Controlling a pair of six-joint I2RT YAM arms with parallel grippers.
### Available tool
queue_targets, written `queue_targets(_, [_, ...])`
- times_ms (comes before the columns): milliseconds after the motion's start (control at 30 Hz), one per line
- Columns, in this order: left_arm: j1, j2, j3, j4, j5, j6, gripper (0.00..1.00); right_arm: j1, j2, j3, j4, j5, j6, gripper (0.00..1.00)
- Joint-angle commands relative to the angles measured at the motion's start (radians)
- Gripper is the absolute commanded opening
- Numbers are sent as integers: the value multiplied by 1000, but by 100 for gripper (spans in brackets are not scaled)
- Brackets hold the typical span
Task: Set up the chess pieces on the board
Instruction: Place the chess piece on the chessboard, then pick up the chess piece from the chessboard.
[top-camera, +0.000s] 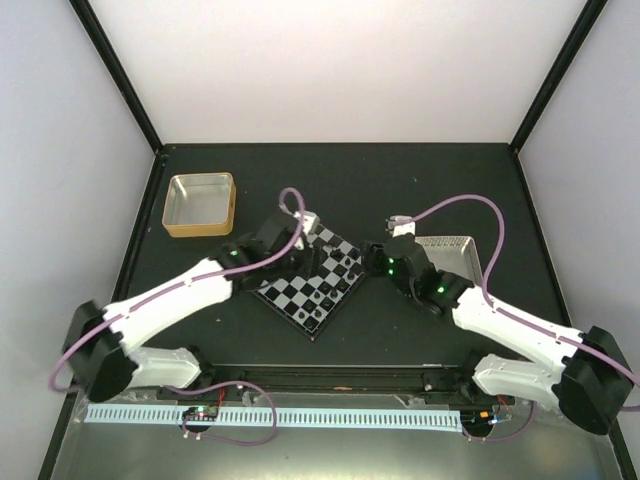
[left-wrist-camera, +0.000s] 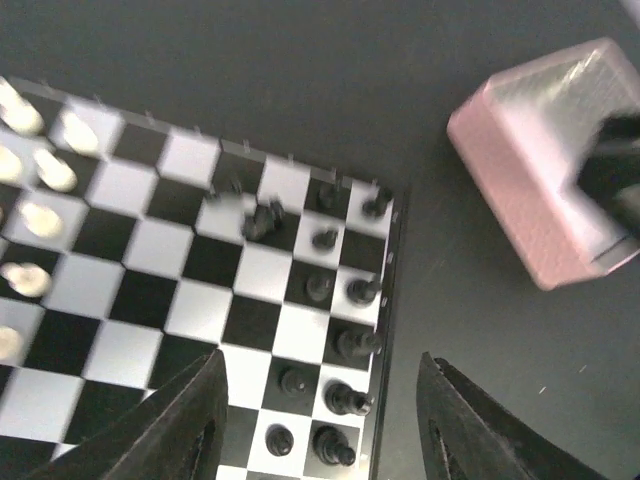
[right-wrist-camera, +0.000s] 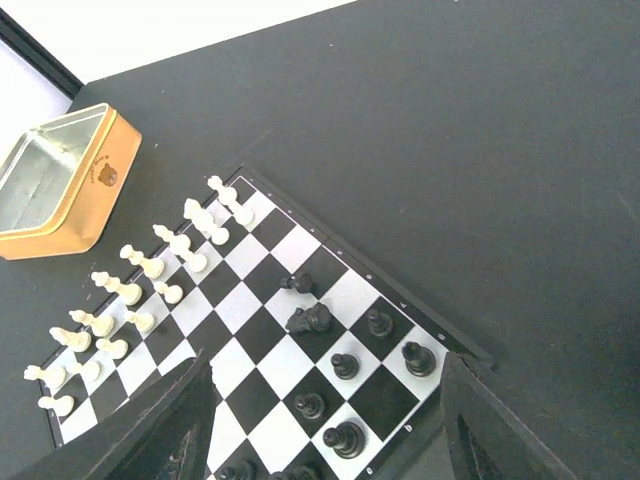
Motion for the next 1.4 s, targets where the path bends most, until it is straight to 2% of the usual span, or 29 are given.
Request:
queue_targets(0, [13, -221, -51, 16, -118, -18, 55, -15, 72, 75, -10, -51, -62, 63])
queue_targets(300, [20, -621, -277, 179, -310, -14, 65, -40, 383, 313, -188, -154, -152, 60])
queue_targets(467, [25, -726, -324, 167, -354, -11, 67, -54, 566, 462, -292, -251, -201, 56])
queue_targets(667, [27, -738, -333, 135, -360, 1, 67, -55, 738, 593, -379, -271, -223, 56])
queue_targets(900, [30, -736, -338, 126, -354, 12, 67, -56, 838, 695, -405, -210, -269, 53])
queue_targets(1367, [31, -726, -336, 125, -360, 2, 68, -90, 950, 772, -422, -234, -423, 37])
